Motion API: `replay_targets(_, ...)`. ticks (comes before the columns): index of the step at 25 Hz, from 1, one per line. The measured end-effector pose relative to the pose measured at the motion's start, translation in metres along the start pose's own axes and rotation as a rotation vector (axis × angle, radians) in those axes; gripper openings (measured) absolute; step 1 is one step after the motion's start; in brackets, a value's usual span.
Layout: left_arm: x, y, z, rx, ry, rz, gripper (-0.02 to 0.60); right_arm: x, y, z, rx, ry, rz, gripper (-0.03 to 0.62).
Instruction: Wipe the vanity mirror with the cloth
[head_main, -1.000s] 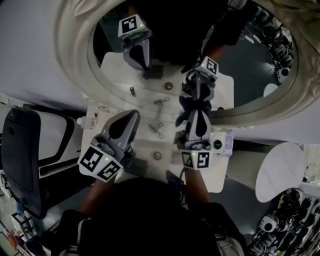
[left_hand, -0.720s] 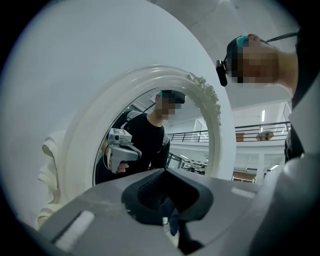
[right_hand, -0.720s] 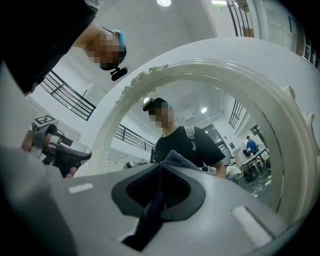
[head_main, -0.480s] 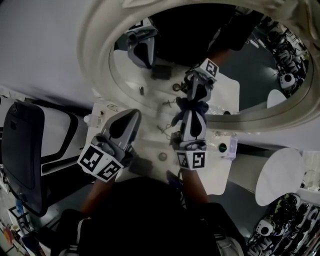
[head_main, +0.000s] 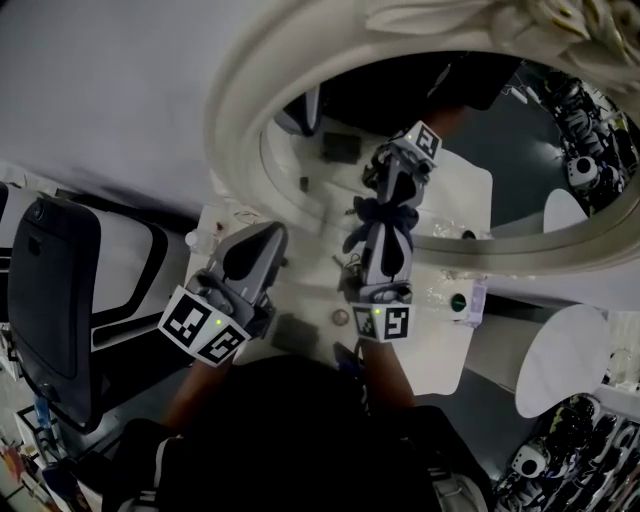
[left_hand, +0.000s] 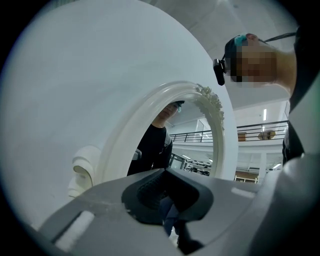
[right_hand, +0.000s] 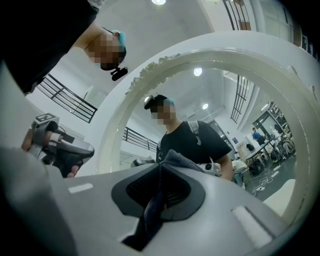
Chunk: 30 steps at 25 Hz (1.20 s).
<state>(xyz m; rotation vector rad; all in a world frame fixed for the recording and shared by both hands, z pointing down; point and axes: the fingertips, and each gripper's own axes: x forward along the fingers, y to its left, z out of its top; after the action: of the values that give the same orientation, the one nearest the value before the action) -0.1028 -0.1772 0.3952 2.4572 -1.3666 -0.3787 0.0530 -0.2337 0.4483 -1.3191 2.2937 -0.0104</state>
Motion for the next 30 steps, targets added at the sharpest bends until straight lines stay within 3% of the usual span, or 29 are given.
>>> replay_targets(16,-0.016,0.001,0.014,-0.009,-0.023,0.002,0.005,0.011,0.02,0.001,0.054,-0.018,-0.006,0.023)
replay_targets(26,-0.043,0.032,0.027,-0.022,-0.067,0.033,0.005,0.039,0.071,-0.021,0.095,-0.002,0.051,0.023)
replay_targets(30,-0.049,0.033,0.029,-0.019,-0.075,0.043,0.005,0.049,0.092,-0.023,0.087,0.001,0.113,0.023)
